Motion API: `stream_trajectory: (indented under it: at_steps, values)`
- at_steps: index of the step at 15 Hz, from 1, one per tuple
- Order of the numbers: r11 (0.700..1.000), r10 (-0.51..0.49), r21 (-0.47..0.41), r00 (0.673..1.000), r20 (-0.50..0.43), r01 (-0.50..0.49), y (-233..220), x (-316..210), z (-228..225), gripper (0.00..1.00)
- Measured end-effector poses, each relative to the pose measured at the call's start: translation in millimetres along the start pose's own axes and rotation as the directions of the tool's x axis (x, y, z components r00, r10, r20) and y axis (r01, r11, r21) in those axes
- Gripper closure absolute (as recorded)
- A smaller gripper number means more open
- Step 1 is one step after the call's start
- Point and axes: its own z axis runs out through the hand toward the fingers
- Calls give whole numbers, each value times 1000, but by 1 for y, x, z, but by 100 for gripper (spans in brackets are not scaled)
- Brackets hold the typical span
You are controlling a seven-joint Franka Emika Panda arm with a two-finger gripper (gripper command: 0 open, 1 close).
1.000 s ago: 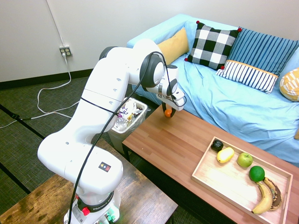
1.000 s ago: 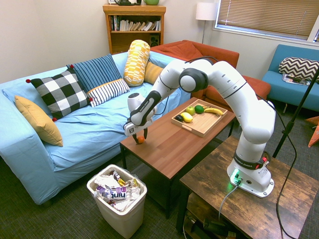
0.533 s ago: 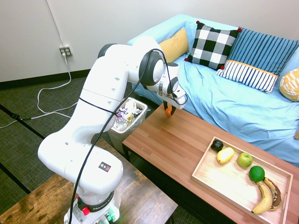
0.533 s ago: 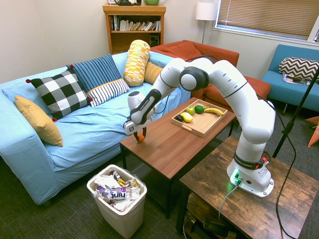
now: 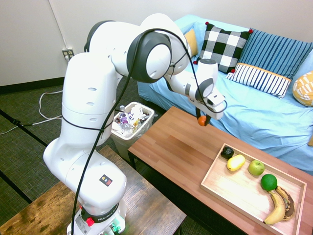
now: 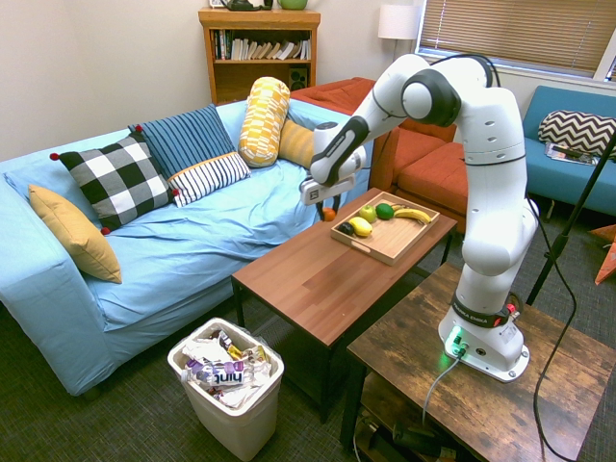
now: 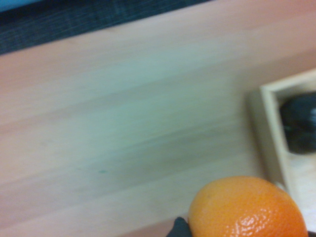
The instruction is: Put the tangerine in the tray
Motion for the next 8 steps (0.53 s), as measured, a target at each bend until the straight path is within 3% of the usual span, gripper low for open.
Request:
stream_trajectory:
  at_steps: [4,8]
  values:
    - [996,91,-15,996,-13,-91,110,71,4,100]
    - [984,174,-38,985,-12,-175,170,113,52,100]
